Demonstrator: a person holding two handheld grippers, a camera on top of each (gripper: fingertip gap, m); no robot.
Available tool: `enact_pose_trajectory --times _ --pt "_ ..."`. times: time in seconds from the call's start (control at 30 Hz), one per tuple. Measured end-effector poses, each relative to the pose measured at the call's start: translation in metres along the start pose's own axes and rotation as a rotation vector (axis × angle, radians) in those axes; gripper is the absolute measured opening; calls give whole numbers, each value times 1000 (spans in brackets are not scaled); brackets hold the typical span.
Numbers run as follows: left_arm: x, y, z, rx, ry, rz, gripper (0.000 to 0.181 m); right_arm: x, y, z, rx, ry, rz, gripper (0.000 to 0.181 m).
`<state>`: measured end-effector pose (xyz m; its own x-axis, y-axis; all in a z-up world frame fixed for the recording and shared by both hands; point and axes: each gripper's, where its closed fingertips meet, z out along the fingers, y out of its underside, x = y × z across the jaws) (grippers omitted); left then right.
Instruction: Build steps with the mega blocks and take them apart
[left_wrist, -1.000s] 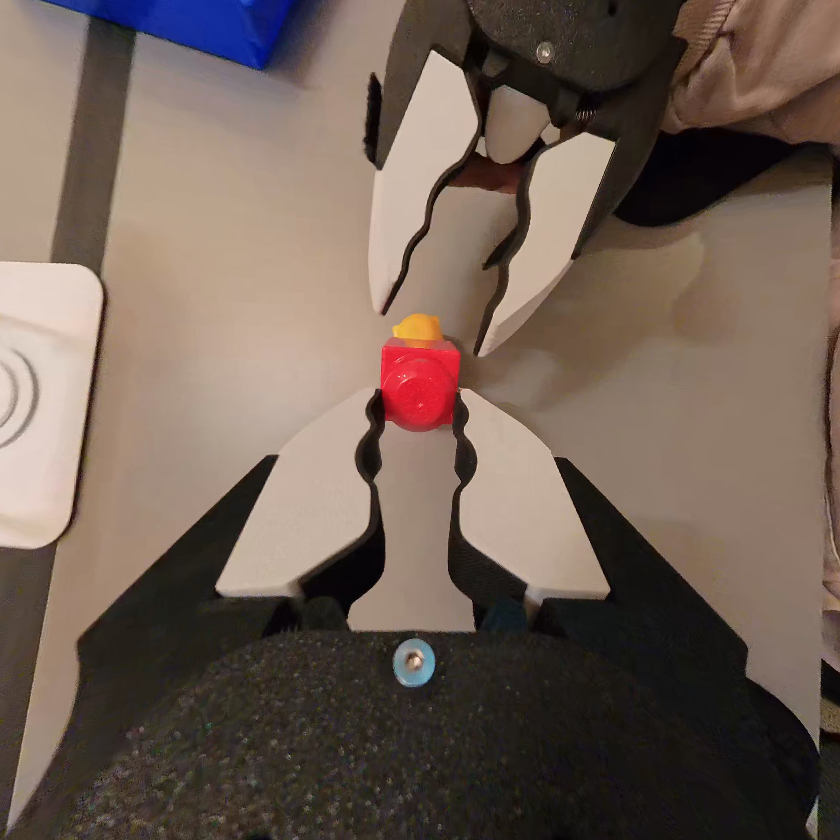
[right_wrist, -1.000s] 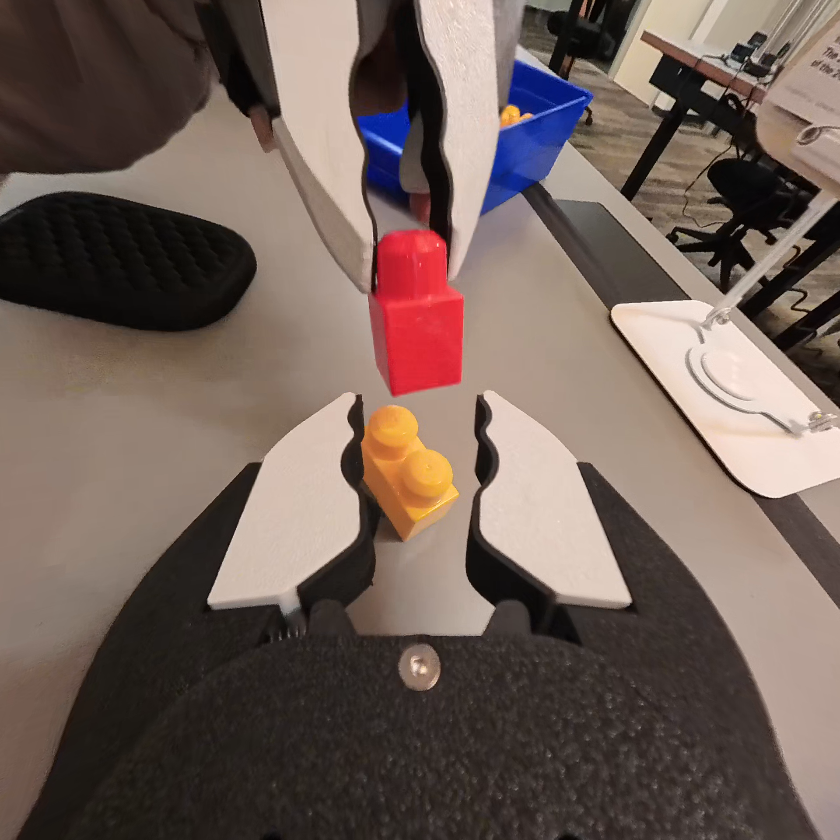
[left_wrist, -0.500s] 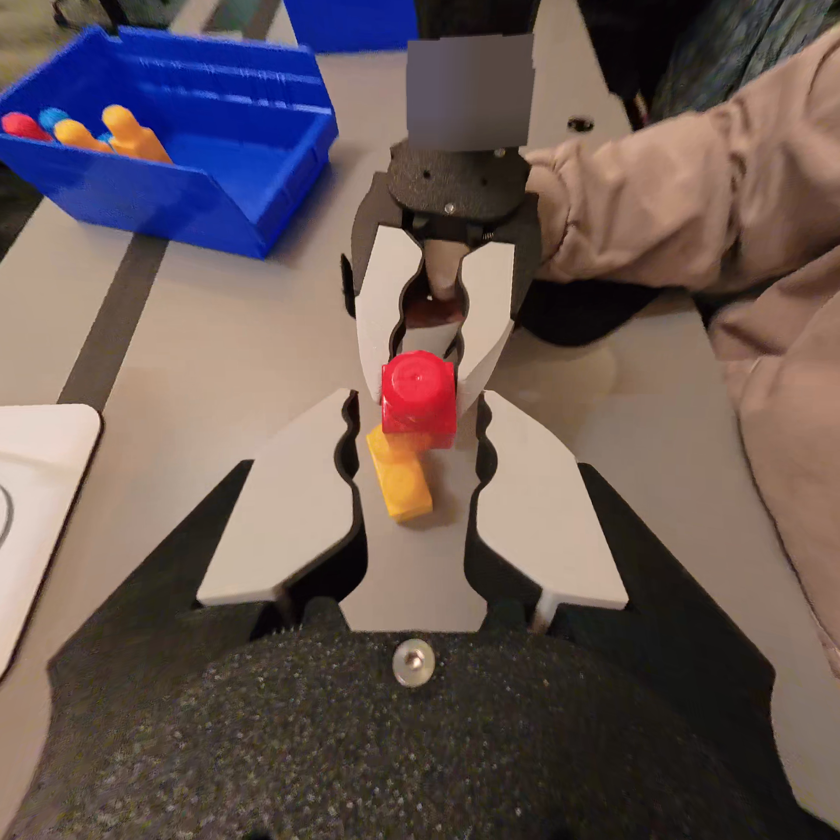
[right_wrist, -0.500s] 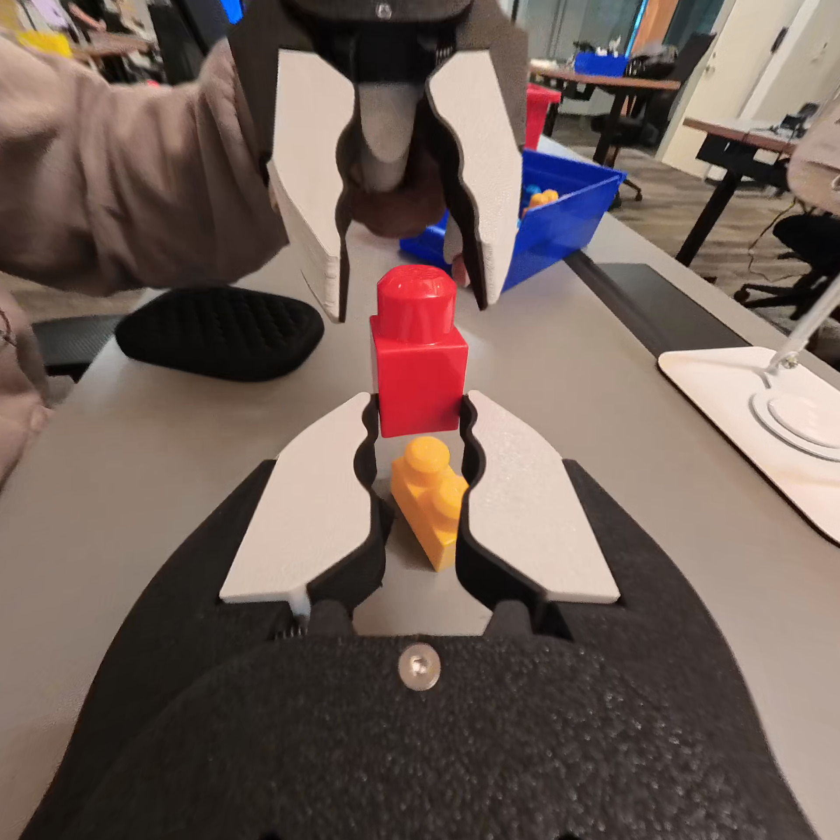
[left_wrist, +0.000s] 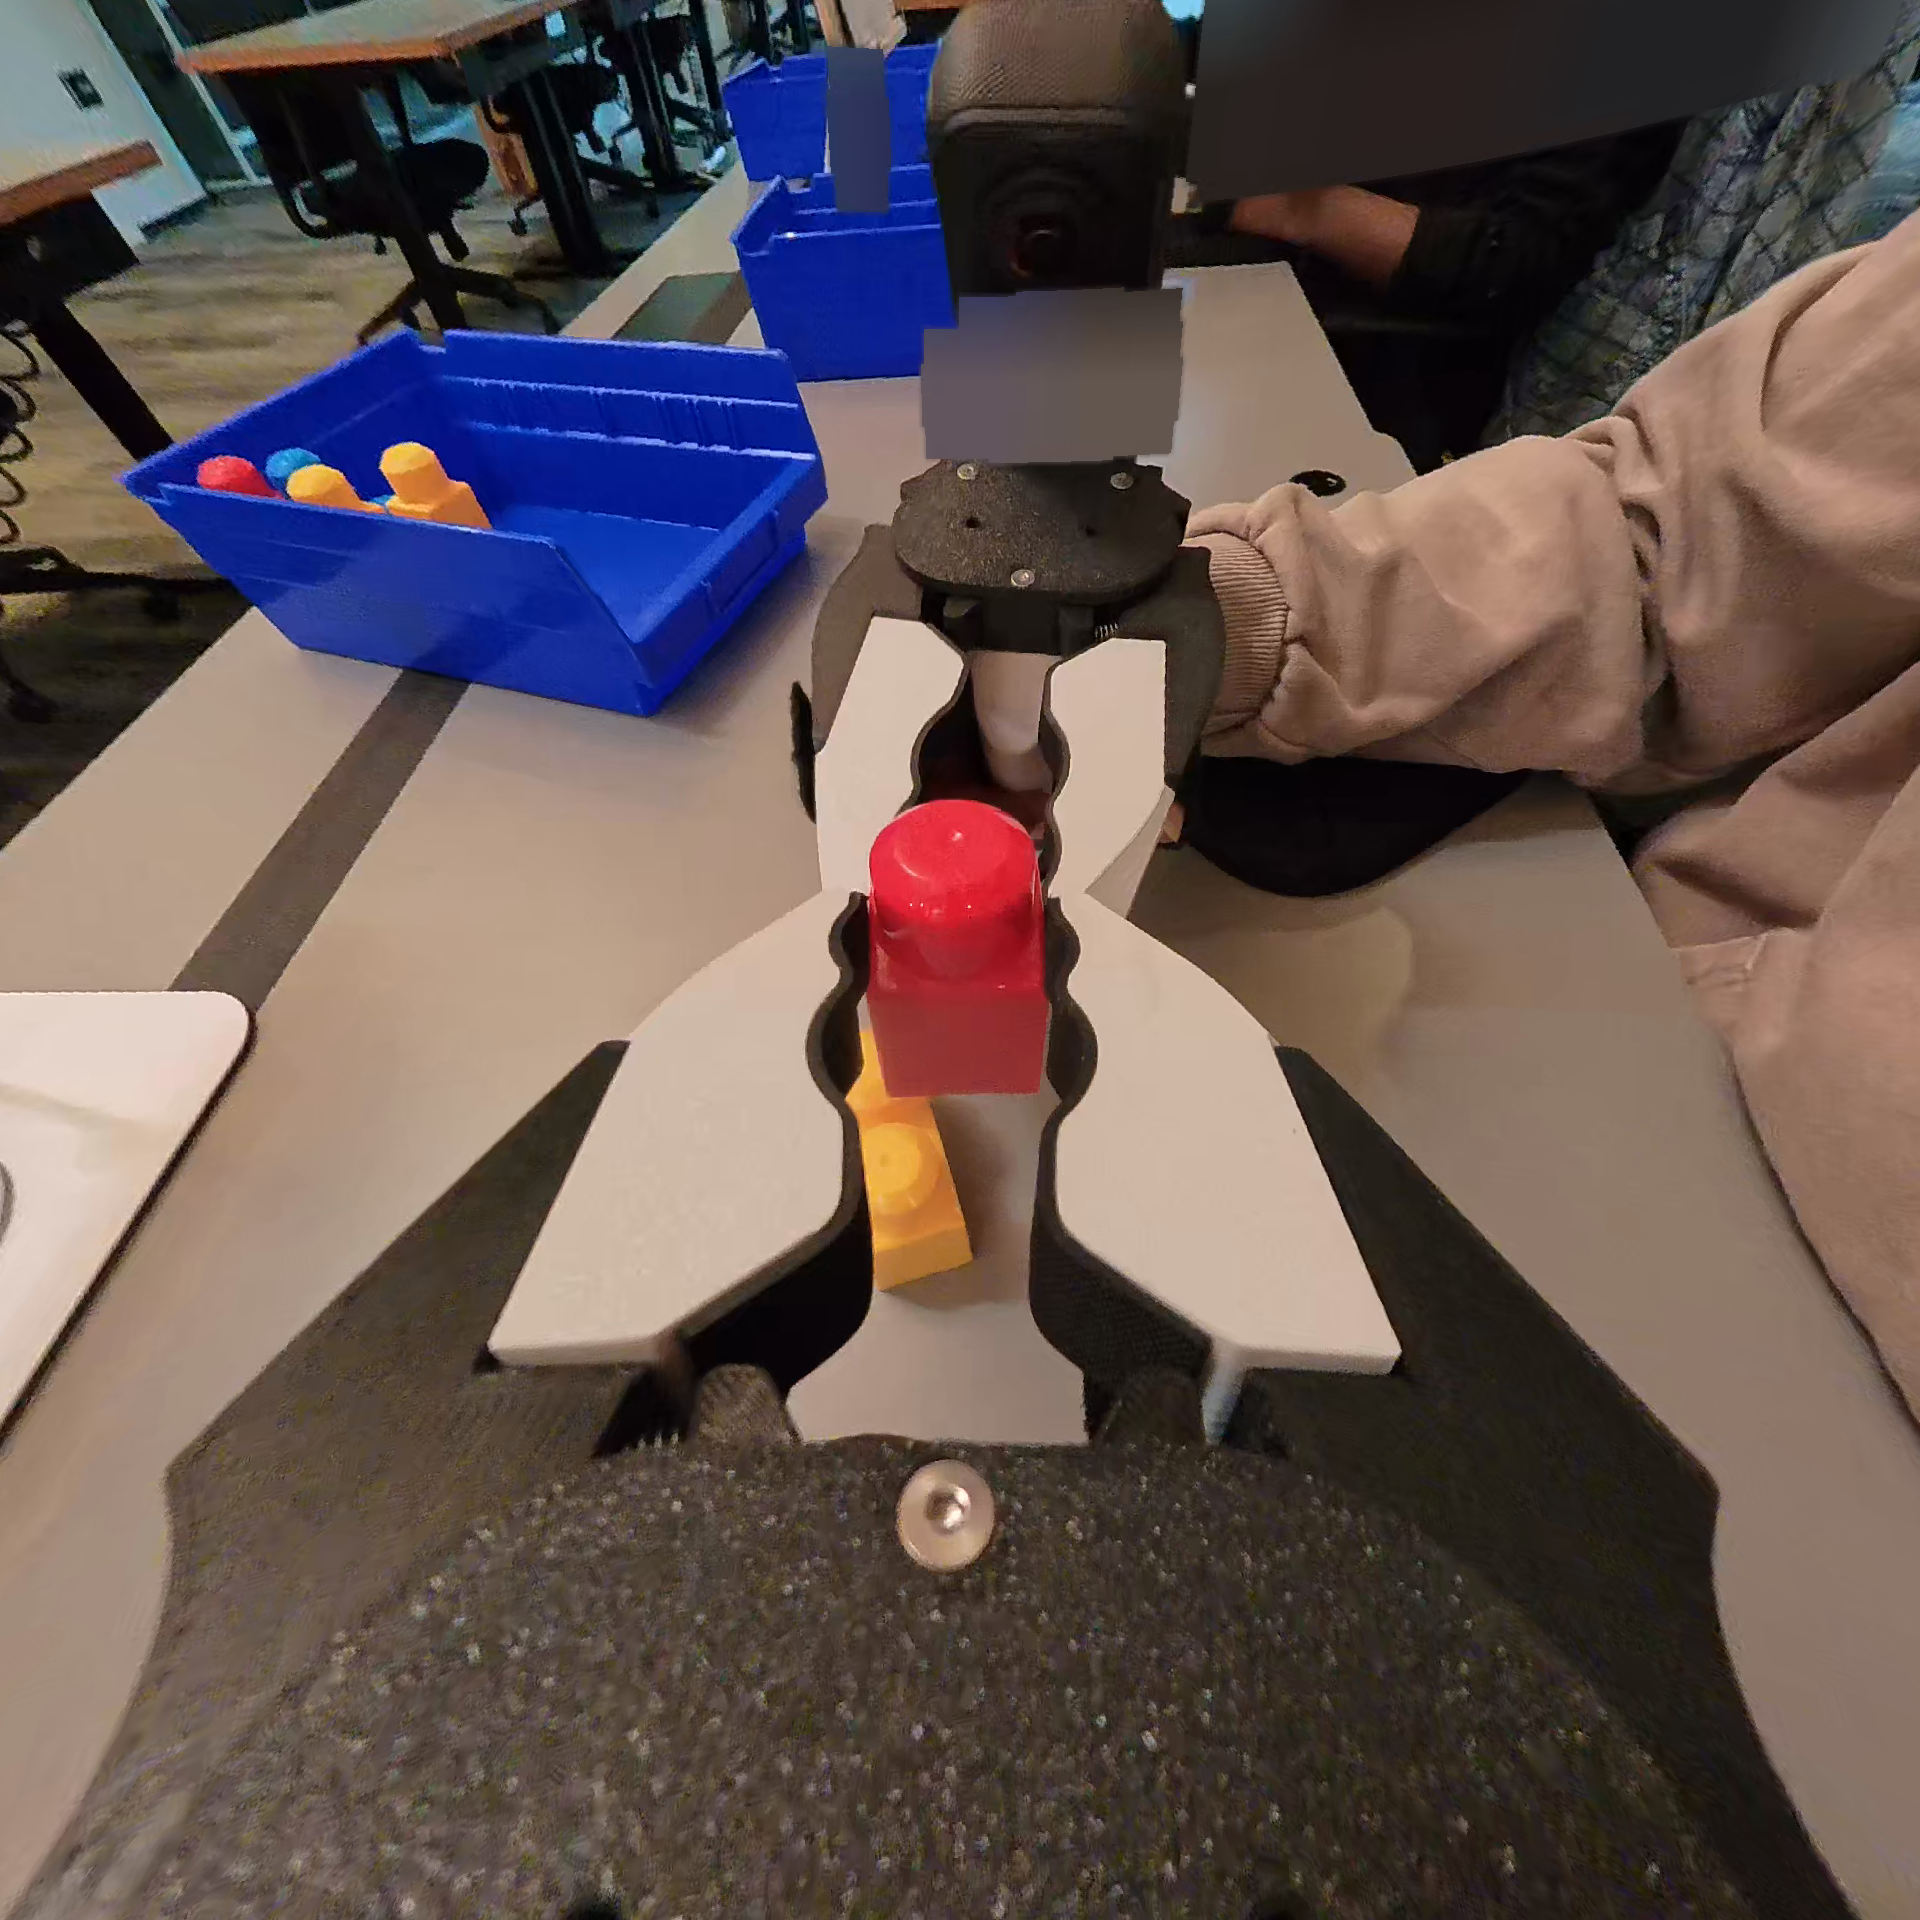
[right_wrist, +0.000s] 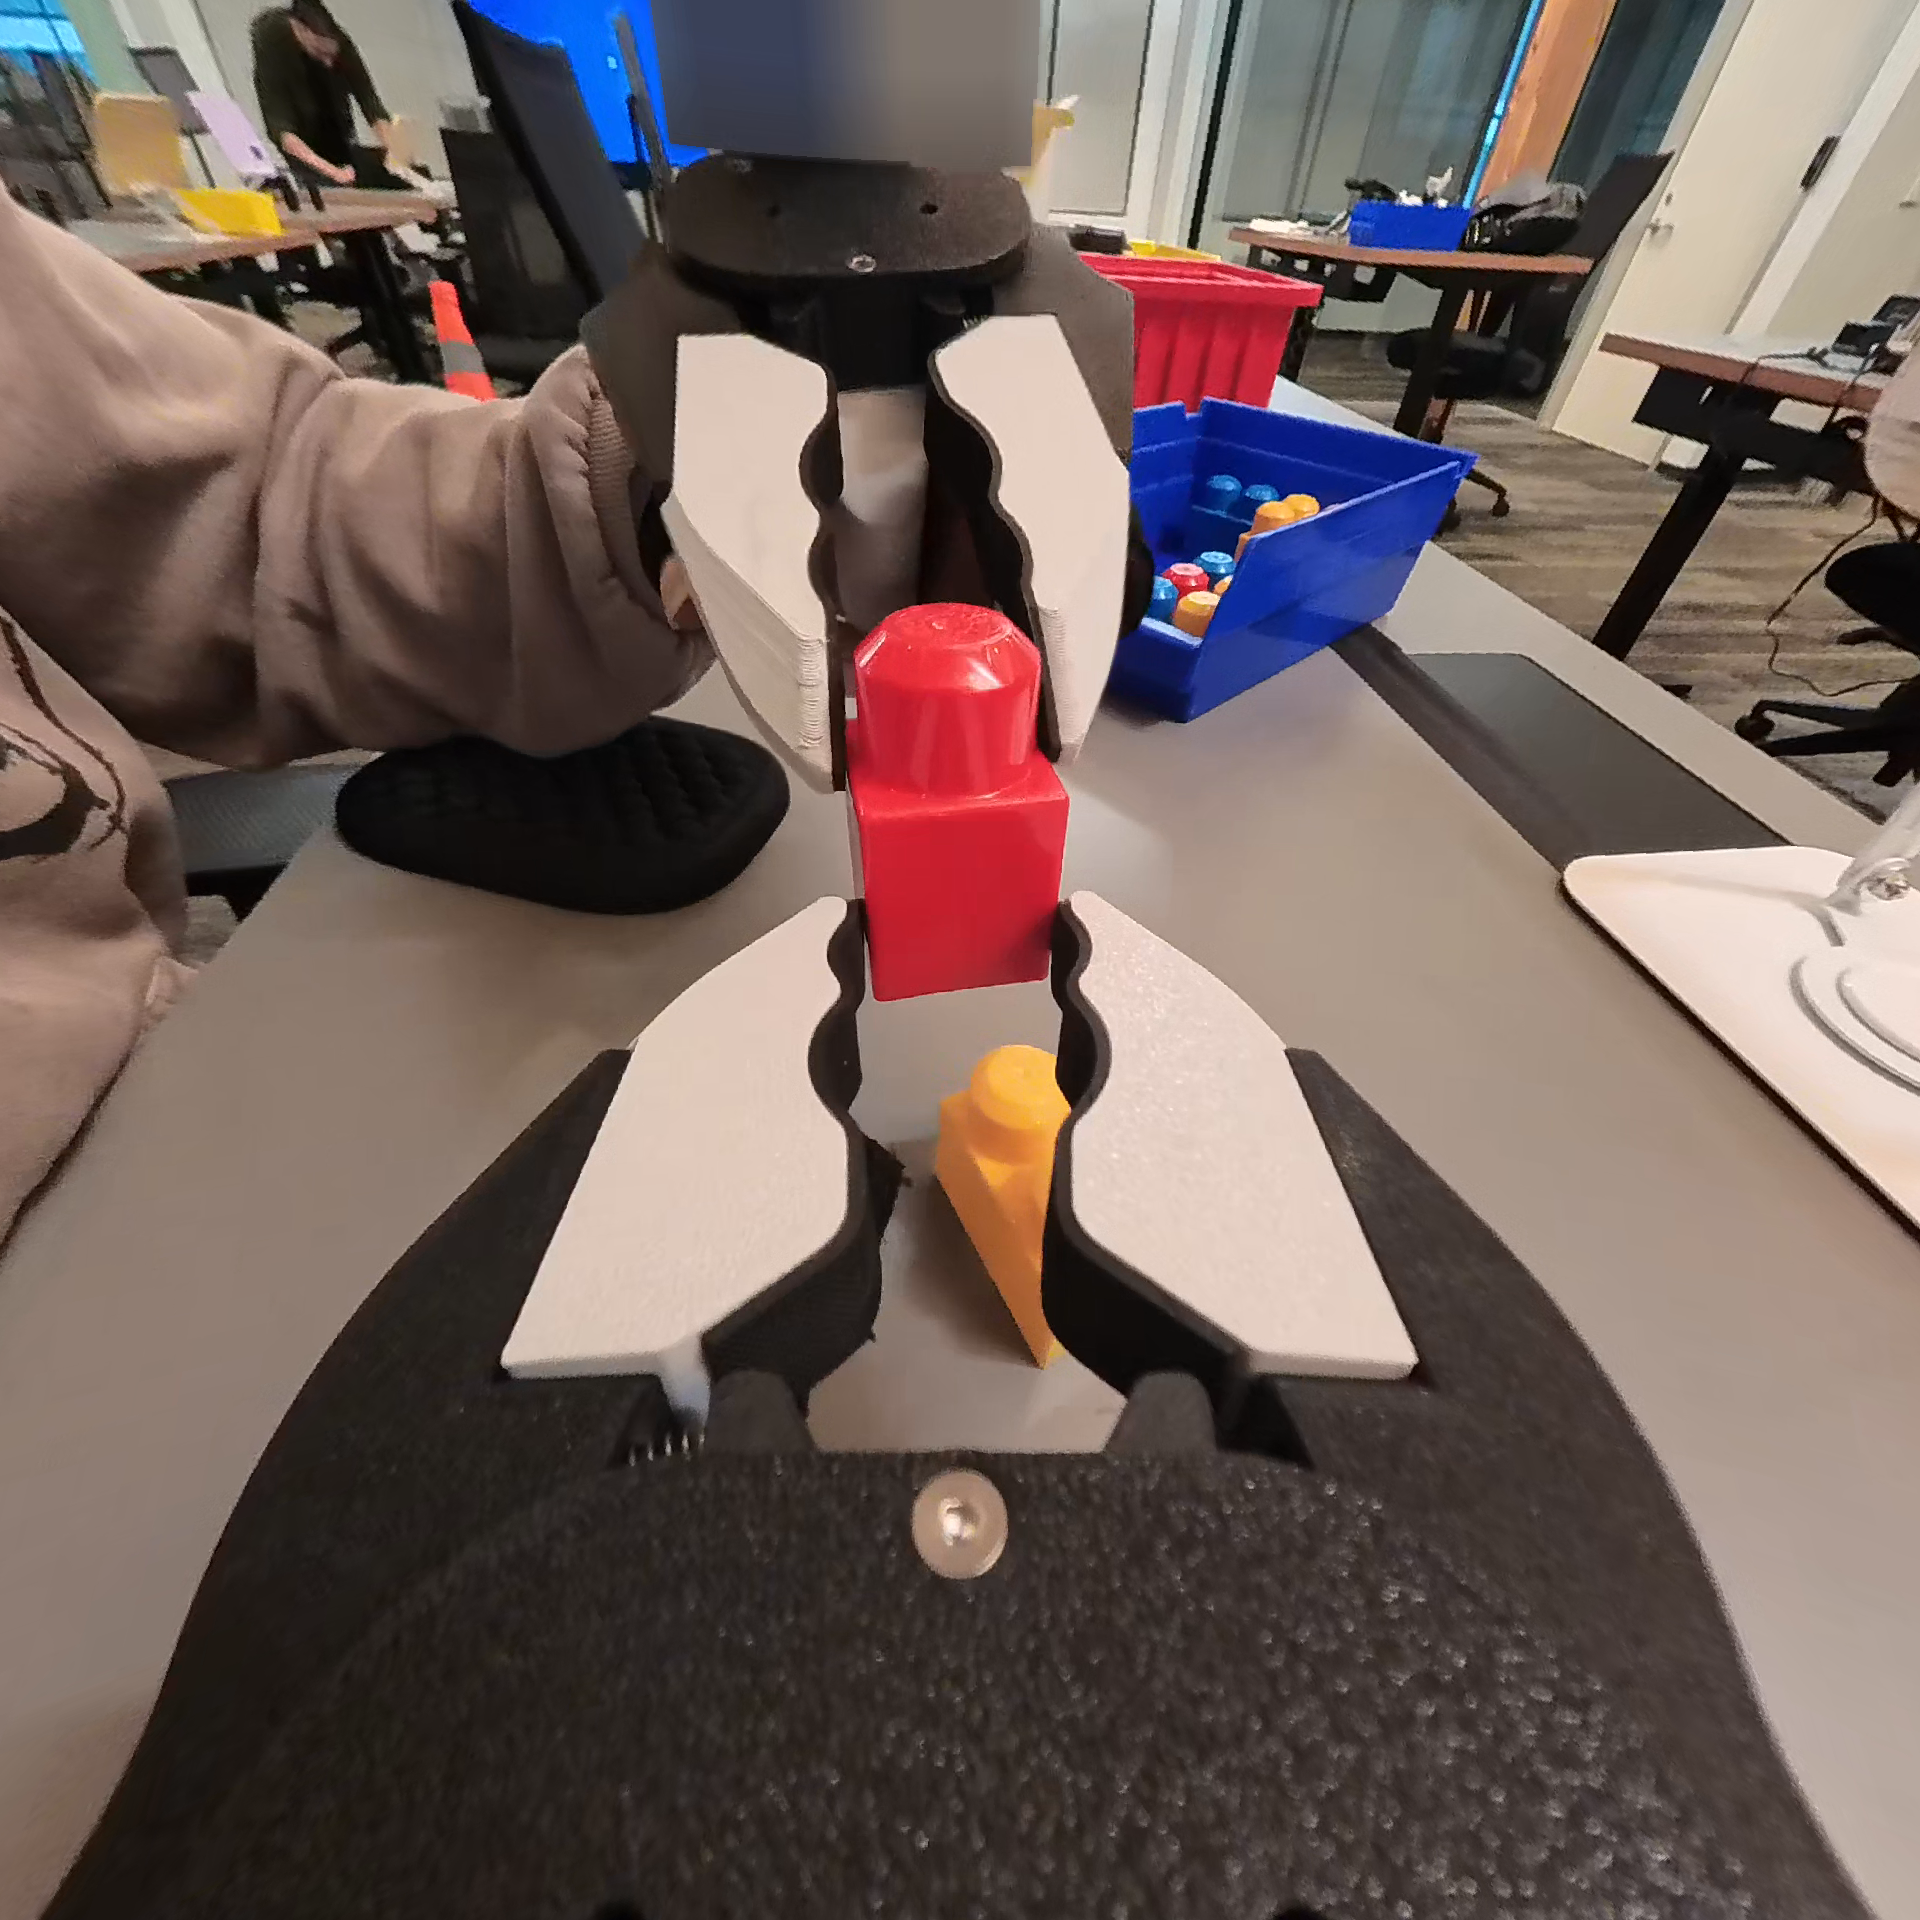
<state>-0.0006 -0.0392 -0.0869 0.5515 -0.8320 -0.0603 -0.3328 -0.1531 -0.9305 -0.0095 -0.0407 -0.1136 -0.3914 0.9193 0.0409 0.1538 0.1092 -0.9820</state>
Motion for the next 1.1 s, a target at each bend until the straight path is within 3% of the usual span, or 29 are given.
enact_pose_trajectory --times 0.33,0.43,0.63,0.77,1.1 --pt "-12 -1 -7 94 -78 -42 30 9 5 0 -32 47 22 34" --pt "-22 0 -16 124 -108 -80 30 21 14 -7 -80 88 29 42" --pt "-33 14 -25 113 -139 -120 30 39 67 -17 -316 117 31 64" --pt "-33 28 -20 95 -117 -150 30 33 95 -9 -433 64 6 63" --pt "-29 66 -15 -37 -67 -147 30 29 111 10 -546 -12 -59 57"
